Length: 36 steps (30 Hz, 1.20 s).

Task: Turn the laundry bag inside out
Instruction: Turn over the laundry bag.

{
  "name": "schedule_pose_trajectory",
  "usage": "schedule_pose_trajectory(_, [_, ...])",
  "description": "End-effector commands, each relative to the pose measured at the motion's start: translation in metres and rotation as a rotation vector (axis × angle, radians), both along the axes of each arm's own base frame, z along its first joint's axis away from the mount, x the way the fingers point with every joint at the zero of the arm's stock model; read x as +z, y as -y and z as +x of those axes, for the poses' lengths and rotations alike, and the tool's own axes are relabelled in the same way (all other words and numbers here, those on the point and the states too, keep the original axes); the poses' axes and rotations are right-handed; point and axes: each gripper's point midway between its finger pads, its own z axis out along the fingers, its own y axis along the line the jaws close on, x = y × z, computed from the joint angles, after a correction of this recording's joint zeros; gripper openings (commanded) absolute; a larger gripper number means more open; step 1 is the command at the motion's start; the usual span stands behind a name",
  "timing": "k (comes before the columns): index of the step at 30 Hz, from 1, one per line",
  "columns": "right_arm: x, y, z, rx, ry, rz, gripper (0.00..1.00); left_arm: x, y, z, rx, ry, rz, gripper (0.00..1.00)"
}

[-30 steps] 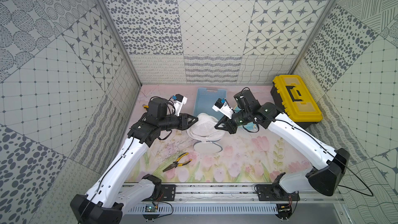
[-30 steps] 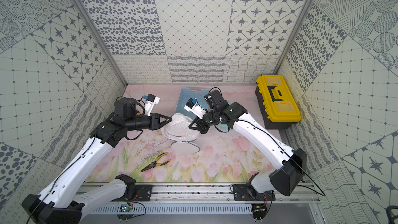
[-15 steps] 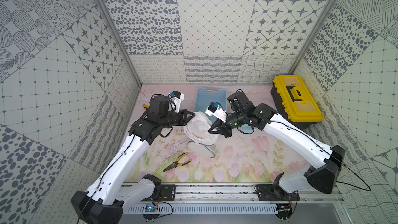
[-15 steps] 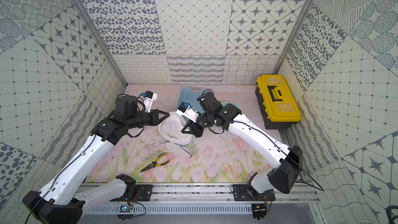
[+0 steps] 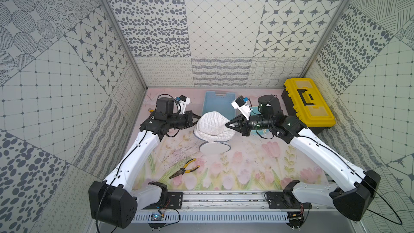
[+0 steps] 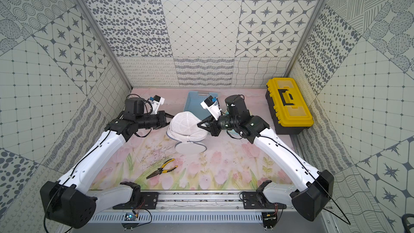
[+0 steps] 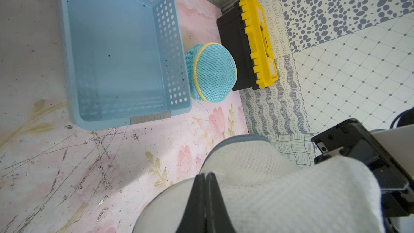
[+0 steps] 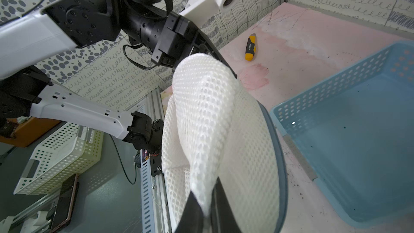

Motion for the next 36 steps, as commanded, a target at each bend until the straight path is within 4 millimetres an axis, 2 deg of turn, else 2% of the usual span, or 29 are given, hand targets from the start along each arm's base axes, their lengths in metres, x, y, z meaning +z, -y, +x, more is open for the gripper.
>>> schedule_pose_trajectory(1, [0.048, 0.000, -0.001, 0.024, 0.108, 0.097, 0.00, -0.012, -0.046, 0.014, 0.236, 0.010, 0.162, 0.10])
schedule_pose_trajectory(3, [0.030, 0.003, 0.010, -0.019, 0.066, 0.002, 0.00, -0.005, -0.065, 0.016, 0.340, 0.017, 0.230, 0.47])
schedule_pose_trajectory(5, [0.018, 0.003, 0.013, -0.013, 0.031, -0.056, 0.00, 0.002, -0.078, 0.019, 0.411, 0.027, 0.268, 0.65])
schedule_pose_trajectory(8, [0.005, 0.002, 0.013, 0.002, 0.002, -0.092, 0.00, 0.021, -0.085, 0.026, 0.458, 0.091, 0.266, 0.72])
schedule_pose_trajectory(9, [0.002, 0.002, 0.012, 0.011, -0.005, -0.104, 0.00, 0.032, -0.081, 0.027, 0.441, 0.134, 0.244, 0.74])
schedule_pose_trajectory(11, [-0.005, 0.002, 0.008, 0.045, -0.015, -0.131, 0.00, 0.066, -0.066, 0.029, 0.376, 0.265, 0.156, 0.76])
schedule_pose_trajectory(13, [-0.012, 0.002, 0.008, 0.067, -0.020, -0.175, 0.00, 0.098, -0.047, 0.028, 0.285, 0.363, 0.066, 0.77])
schedule_pose_trajectory(15, [-0.018, -0.001, 0.004, 0.098, -0.020, -0.206, 0.00, 0.127, -0.020, 0.019, 0.122, 0.454, -0.052, 0.78])
schedule_pose_trajectory(17, [-0.022, -0.004, 0.001, 0.131, -0.021, -0.215, 0.00, 0.148, 0.013, 0.001, -0.093, 0.499, -0.172, 0.79])
schedule_pose_trajectory(18, [-0.023, -0.006, -0.001, 0.146, -0.023, -0.215, 0.00, 0.150, 0.030, -0.008, -0.201, 0.503, -0.197, 0.79])
schedule_pose_trajectory(21, [-0.025, -0.009, -0.003, 0.180, -0.023, -0.218, 0.00, 0.130, 0.079, -0.037, -0.448, 0.482, -0.107, 0.79])
schedule_pose_trajectory(24, [-0.024, -0.010, -0.004, 0.200, -0.010, -0.231, 0.00, 0.097, 0.103, -0.055, -0.553, 0.417, 0.033, 0.79])
schedule_pose_trajectory(27, [-0.020, -0.011, -0.005, 0.216, 0.004, -0.230, 0.00, 0.070, 0.108, -0.057, -0.592, 0.343, 0.087, 0.79])
schedule_pose_trajectory(31, [-0.014, -0.010, -0.002, 0.202, 0.030, -0.234, 0.00, 0.049, 0.111, -0.072, -0.663, 0.296, 0.118, 0.77])
schedule_pose_trajectory(36, [-0.010, -0.006, 0.005, 0.161, 0.050, -0.243, 0.00, 0.040, 0.109, -0.082, -0.684, 0.284, 0.125, 0.73])
